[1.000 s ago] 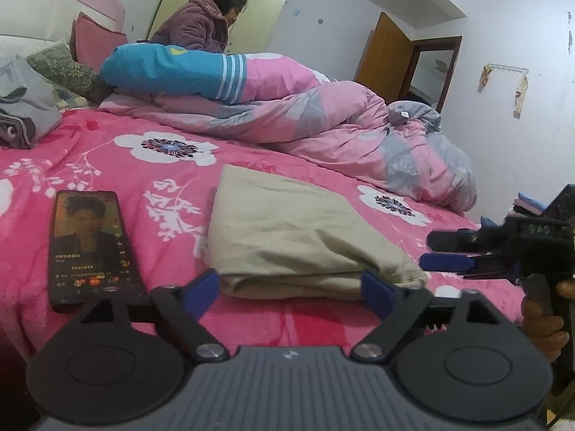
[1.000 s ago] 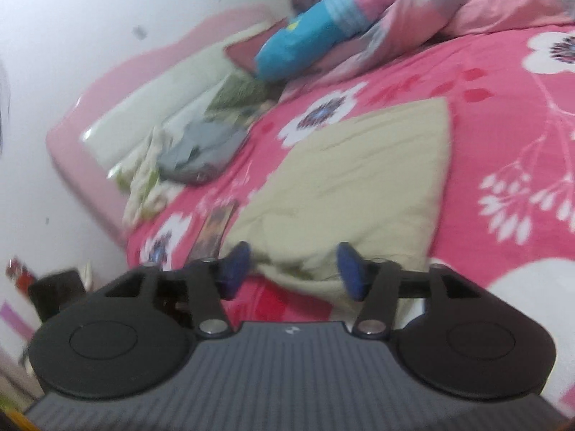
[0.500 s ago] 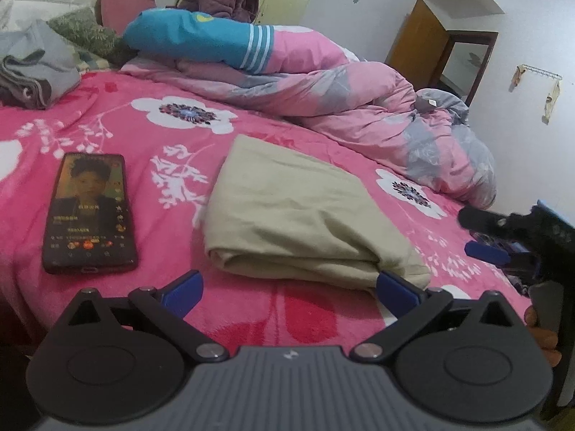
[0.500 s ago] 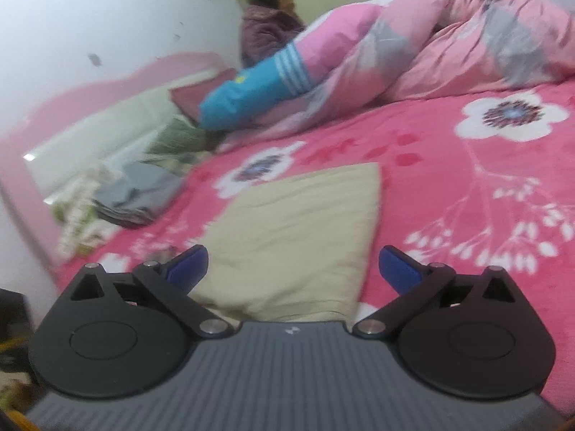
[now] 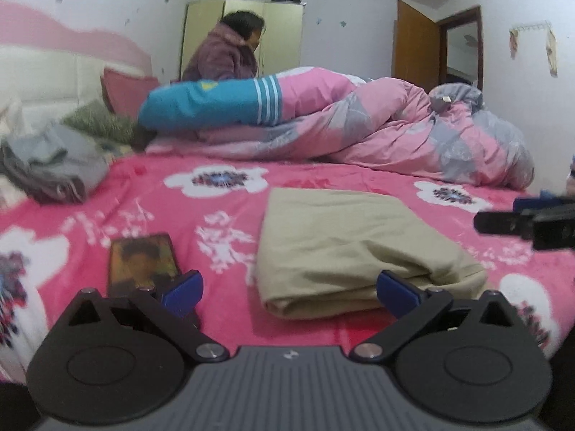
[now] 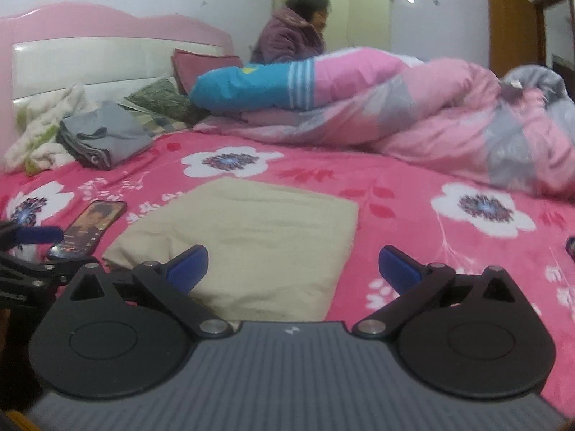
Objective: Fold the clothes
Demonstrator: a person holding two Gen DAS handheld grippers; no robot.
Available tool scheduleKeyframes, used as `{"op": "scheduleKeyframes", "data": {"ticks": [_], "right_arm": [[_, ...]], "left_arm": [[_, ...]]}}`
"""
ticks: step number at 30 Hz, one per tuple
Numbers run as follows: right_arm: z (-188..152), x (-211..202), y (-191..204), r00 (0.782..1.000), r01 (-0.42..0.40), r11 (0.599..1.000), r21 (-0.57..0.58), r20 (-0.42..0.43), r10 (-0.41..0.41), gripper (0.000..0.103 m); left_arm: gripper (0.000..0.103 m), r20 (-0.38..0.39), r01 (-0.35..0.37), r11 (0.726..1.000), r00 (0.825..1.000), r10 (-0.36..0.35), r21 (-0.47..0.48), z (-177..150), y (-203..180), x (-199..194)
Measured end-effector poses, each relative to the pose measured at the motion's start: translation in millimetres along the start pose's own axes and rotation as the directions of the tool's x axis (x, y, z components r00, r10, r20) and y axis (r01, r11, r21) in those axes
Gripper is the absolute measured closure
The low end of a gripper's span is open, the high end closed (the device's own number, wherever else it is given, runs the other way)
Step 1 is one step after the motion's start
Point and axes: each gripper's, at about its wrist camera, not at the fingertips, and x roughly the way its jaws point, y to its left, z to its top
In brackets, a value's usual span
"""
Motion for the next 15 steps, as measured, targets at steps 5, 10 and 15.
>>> {"op": "scheduleKeyframes", "data": {"ticks": [5, 10, 15], "right_arm": [[6, 5, 2, 0.999, -0.040, 0.999, 0.003, -0.008, 0.040, 0.001], [9, 12, 11, 0.995, -0.090, 0.996, -0.021, -0.041, 0.089, 0.002], [13, 17, 18, 0.990, -0.136, 0.990, -0.039, -0.051, 0.134, 0.010]], "left_arm": [[0.003, 0.043, -0.044, 0.987, 0.998, 0.038, 0.158, 3, -13, 10], [0.022, 0.057, -0.039, 0.953, 0.998, 0.023, 0.302, 1, -28, 22], [0.034, 0.020, 0.000, 0.920, 1.000, -0.008, 0.393, -7, -36, 33]]}}
